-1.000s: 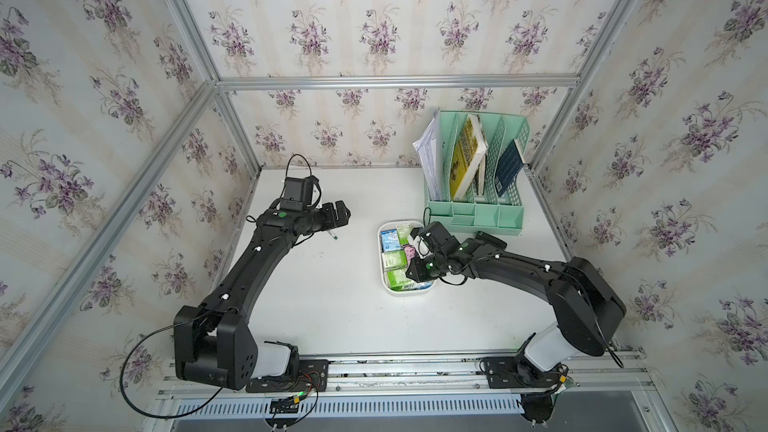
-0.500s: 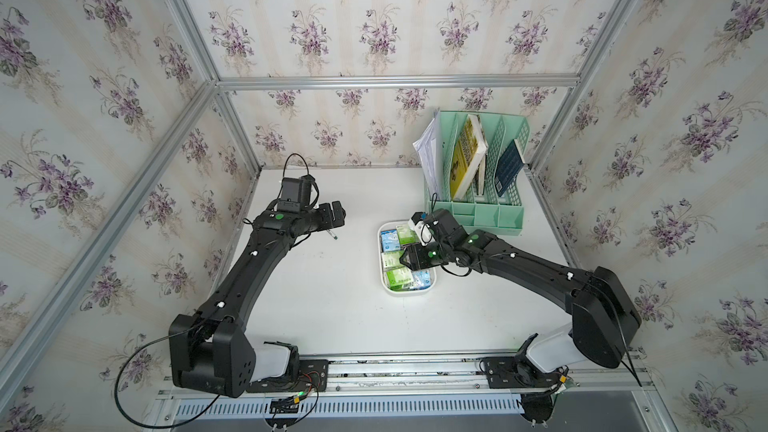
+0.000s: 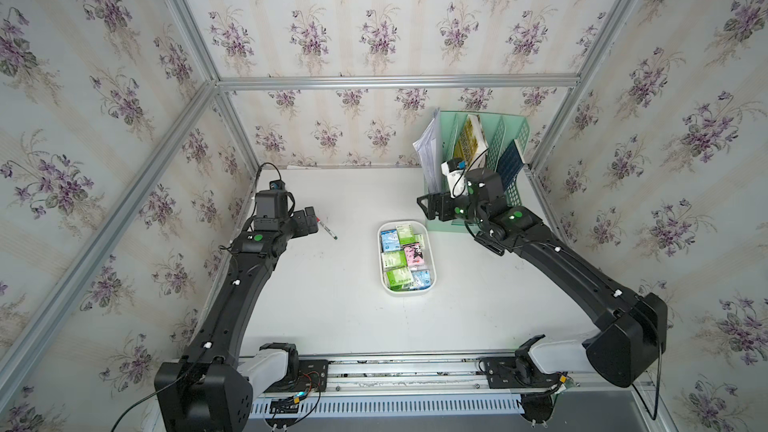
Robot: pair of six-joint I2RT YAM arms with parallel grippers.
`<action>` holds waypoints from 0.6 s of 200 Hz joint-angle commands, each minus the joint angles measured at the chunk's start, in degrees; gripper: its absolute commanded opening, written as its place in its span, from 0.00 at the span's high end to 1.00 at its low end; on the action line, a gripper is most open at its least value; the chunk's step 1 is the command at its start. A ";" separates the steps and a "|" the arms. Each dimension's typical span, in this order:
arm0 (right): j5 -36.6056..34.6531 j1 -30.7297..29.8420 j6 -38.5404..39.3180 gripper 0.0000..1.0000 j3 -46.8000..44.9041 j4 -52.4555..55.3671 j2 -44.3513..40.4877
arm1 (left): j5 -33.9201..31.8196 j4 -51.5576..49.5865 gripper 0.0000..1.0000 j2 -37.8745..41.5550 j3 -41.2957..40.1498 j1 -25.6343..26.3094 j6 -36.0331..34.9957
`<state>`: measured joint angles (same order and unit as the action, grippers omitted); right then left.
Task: Put the pocket tissues into the storage box
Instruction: Place the pocket tissues in the storage box, then reset both arms
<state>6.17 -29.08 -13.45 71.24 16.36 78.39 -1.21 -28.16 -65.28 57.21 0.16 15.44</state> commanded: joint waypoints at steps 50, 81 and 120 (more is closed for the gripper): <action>-9.85 9.13 4.72 0.00 -1.72 -4.42 -2.39 | -9.21 24.88 0.01 2.11 -18.68 -1.14 -4.24; -15.72 13.01 2.79 0.00 -4.93 -7.03 -2.63 | -9.68 42.89 0.01 -1.57 -26.74 -1.13 -7.64; -22.08 16.87 3.49 0.00 -15.38 -16.79 -5.88 | -8.28 55.63 0.01 -6.09 -31.03 -0.87 -11.34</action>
<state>-9.91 -13.47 -10.79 60.99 7.90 74.30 -10.17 13.28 -70.06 27.53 -0.91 7.79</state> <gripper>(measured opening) 0.998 0.988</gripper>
